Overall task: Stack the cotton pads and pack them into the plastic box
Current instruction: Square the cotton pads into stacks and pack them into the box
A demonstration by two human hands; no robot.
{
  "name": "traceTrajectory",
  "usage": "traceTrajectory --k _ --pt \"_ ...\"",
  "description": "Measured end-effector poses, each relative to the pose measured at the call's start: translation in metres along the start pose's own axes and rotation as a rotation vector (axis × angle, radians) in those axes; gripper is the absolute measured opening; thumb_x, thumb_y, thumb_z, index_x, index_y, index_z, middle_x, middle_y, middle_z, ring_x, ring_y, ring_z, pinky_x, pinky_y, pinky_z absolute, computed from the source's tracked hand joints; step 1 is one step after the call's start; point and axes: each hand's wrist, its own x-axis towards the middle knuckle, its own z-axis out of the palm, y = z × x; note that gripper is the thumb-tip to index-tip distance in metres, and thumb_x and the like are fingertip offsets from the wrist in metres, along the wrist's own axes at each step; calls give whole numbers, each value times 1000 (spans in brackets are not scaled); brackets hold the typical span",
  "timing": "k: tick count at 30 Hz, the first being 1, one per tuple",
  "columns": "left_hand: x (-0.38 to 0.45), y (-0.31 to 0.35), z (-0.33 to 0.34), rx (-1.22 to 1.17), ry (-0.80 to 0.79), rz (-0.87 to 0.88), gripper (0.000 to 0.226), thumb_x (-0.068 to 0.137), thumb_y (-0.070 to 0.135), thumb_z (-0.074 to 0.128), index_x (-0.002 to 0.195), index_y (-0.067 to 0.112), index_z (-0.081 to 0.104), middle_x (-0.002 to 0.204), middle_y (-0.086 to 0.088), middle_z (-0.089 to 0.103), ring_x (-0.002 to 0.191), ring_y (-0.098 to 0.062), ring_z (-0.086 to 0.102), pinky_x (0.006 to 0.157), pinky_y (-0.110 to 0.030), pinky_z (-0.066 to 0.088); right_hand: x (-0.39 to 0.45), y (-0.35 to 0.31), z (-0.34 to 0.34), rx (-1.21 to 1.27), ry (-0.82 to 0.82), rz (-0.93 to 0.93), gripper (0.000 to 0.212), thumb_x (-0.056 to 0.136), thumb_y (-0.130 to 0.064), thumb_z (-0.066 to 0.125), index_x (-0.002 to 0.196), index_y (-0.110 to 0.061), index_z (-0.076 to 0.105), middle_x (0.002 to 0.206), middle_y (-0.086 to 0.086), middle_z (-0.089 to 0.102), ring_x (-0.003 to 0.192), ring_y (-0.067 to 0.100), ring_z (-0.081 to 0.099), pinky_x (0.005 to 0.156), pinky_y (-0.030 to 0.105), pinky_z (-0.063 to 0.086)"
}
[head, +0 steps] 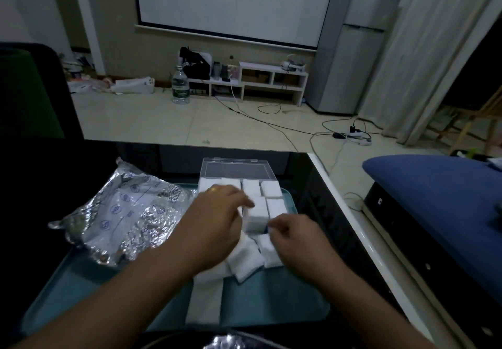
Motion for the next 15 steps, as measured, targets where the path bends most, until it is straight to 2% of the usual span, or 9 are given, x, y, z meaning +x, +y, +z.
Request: traceTrajectory --k 2,4,8,10,12,15 --pt "-37 0 -1 10 9 -80 34 83 22 44 103 27 71 104 10 64 98 -12 55 87 -34 47 -16 -9 16 -94 -31 -107 31 92 -29 54 120 -23 65 117 0 64 108 16 56 90 22 41" --pt "-63 -4 3 97 -63 -140 31 82 33 47 103 31 70 103 11 63 97 -15 57 85 -36 48 -26 -15 31 -223 -98 -151 41 94 -35 50 133 -25 53 131 1 54 120 21 45 101 30 38" --pt "-76 -20 11 245 -203 -151 32 80 46 46 100 34 67 97 9 63 85 -17 64 73 -33 52 -26 -16 47 -435 -176 -216 48 93 -46 46 136 -25 44 133 3 46 121 26 37 101 38 35" --pt "-71 -21 16 280 -287 -132 41 84 49 42 114 30 63 113 4 61 101 -22 60 87 -37 48 -22 -15 49 -460 -203 -223 47 91 -50 48 131 -25 47 129 3 45 118 25 37 98 36 36" --pt "-68 -26 22 306 -301 -130 42 94 48 41 128 29 54 129 3 52 117 -23 48 101 -36 38 -17 -15 49 -451 -211 -207 49 88 -54 53 128 -27 50 125 1 45 116 22 39 96 34 37" --pt "-60 -27 26 347 -270 -99 37 95 46 46 128 29 52 132 4 49 119 -21 47 101 -34 35 -11 -13 45 -343 -214 -149 54 78 -52 70 124 -29 55 120 -3 44 116 18 42 94 28 37"
